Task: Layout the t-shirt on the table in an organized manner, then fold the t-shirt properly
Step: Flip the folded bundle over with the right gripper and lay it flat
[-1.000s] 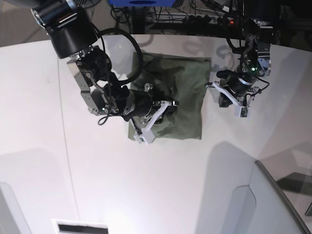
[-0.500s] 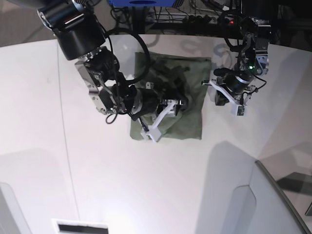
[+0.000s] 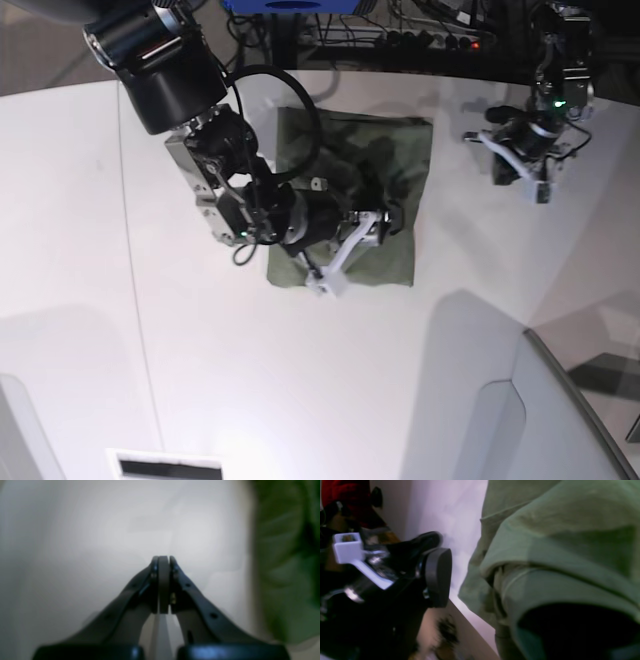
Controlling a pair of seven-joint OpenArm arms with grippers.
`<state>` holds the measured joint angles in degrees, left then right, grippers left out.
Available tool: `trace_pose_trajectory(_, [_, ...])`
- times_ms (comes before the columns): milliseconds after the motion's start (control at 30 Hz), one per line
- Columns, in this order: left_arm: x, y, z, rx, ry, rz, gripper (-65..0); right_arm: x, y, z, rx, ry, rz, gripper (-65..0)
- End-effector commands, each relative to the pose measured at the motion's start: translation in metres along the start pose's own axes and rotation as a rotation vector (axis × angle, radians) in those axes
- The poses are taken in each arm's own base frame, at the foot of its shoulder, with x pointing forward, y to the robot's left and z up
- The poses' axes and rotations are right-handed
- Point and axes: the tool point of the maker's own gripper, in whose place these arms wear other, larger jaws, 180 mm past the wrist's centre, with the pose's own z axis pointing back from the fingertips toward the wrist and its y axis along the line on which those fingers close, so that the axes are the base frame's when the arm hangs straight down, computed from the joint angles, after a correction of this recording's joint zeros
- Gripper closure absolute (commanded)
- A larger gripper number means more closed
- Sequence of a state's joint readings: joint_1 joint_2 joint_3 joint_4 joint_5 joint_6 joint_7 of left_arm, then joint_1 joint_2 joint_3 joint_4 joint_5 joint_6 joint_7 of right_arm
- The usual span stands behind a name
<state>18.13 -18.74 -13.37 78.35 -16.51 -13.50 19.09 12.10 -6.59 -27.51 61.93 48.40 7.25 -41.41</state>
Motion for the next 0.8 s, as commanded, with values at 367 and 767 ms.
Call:
trace_pose_trajectory(367, [0.019, 0.071, 0.023, 0.156, -0.030, 0.028, 0.0, 0.003, 0.060, -0.024, 0.148, 0.067, 0.079, -36.6])
trace_pose_trajectory(767, [0.019, 0.071, 0.021, 0.155, -0.028, 0.029, 0.0, 0.009, 0.094, -0.014, 0.284, 0.099, 0.261, -36.6])
